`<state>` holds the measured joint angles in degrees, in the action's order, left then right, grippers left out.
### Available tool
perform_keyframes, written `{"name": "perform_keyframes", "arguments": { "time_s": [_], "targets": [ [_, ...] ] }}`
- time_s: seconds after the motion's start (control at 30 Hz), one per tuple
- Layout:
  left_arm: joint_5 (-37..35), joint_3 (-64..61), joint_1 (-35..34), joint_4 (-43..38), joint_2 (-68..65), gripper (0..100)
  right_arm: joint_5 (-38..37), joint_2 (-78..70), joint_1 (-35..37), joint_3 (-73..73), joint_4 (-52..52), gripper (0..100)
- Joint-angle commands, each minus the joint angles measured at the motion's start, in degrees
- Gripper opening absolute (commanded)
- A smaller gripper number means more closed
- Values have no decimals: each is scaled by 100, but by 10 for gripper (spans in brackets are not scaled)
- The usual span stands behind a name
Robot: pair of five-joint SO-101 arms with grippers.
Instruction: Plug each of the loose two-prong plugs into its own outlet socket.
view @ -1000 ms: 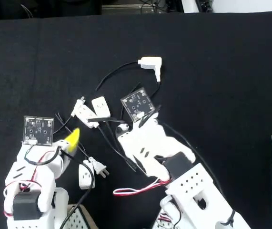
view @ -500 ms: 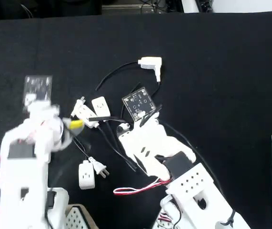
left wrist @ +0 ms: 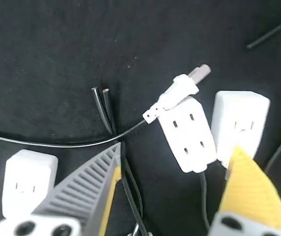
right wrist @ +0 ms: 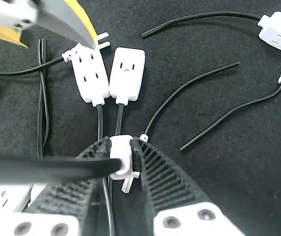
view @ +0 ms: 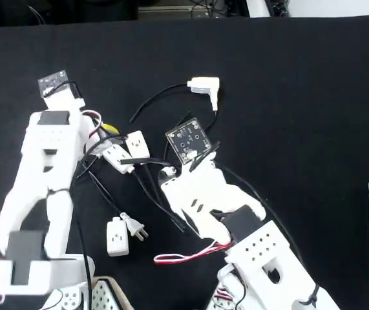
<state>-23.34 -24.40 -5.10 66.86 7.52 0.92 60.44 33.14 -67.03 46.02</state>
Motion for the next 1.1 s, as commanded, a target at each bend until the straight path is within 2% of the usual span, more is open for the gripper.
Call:
{"name": "perform_keyframes", "arguments": {
  "time_s": [0.0, 0.3, 0.7, 0.8, 1.07],
  "targets": [
    [-264, 549, 101, -114, -519, 332, 9, 4, -105, 57, -141, 11],
    [-352, 910, 532, -114, -1521, 332, 9, 4, -105, 48, -141, 11],
    [-352, 1095, -48, -62, -1978, 332, 9, 4, -105, -4, -141, 11],
    [-352, 1147, -233, 167, -1969, 332, 9, 4, -105, -4, -141, 11],
    [-316, 1156, -4, 527, -1969, 332, 18, 4, -105, -4, -141, 11]
  ]
}}
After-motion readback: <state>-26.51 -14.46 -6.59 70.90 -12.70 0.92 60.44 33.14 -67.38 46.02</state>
